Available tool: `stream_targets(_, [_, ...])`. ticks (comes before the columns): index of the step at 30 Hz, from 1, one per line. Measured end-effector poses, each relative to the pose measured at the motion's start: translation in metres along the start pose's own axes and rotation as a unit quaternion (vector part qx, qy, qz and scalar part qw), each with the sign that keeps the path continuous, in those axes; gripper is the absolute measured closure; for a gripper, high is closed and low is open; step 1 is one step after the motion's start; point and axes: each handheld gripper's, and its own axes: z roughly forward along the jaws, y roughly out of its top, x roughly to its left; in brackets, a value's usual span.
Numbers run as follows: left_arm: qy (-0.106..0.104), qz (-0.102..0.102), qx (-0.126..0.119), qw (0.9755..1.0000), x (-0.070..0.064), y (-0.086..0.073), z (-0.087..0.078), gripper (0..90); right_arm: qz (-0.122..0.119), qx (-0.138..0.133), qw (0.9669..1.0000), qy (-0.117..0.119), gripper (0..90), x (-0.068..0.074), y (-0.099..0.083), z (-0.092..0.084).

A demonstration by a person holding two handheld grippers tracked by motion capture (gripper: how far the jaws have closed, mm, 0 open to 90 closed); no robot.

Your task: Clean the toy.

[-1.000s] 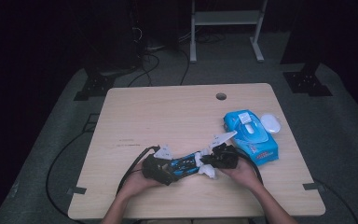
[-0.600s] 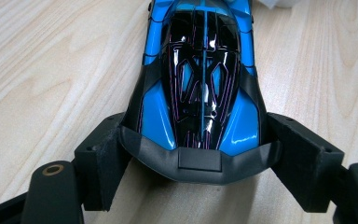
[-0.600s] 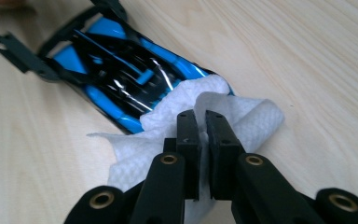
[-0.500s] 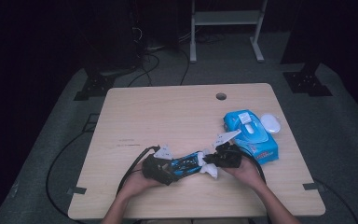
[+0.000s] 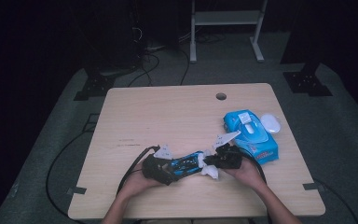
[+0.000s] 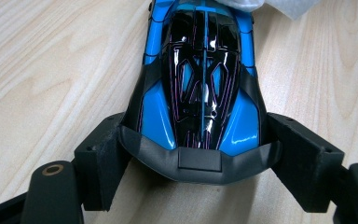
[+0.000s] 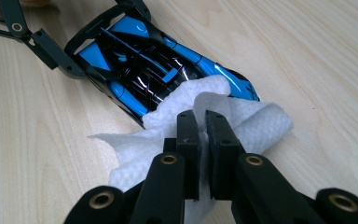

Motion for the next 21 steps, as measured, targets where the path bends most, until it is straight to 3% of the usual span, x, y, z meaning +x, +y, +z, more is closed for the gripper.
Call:
stream_targets(3, [-0.001,-0.003,0.001,1.0,0.0,0.001,0.0,24.2,0.012,0.0,0.9999,0.004,84.3,-0.003,-0.002,-0.002])
stream_targets(8, [-0.016,-0.022,0.003,0.9996,0.004,0.0,-0.002,22.8,0.003,-0.003,1.0,0.006,84.2,0.003,0.0,-0.002])
stream_targets(12, [-0.025,-0.04,-0.016,0.9988,0.008,0.002,-0.01,19.8,-0.003,-0.005,0.9999,0.012,84.3,0.005,0.002,-0.001])
stream_targets(21, [-0.064,-0.095,-0.018,0.9933,0.017,-0.002,-0.011,21.8,0.008,-0.007,0.9998,0.017,84.3,0.001,-0.003,0.0])
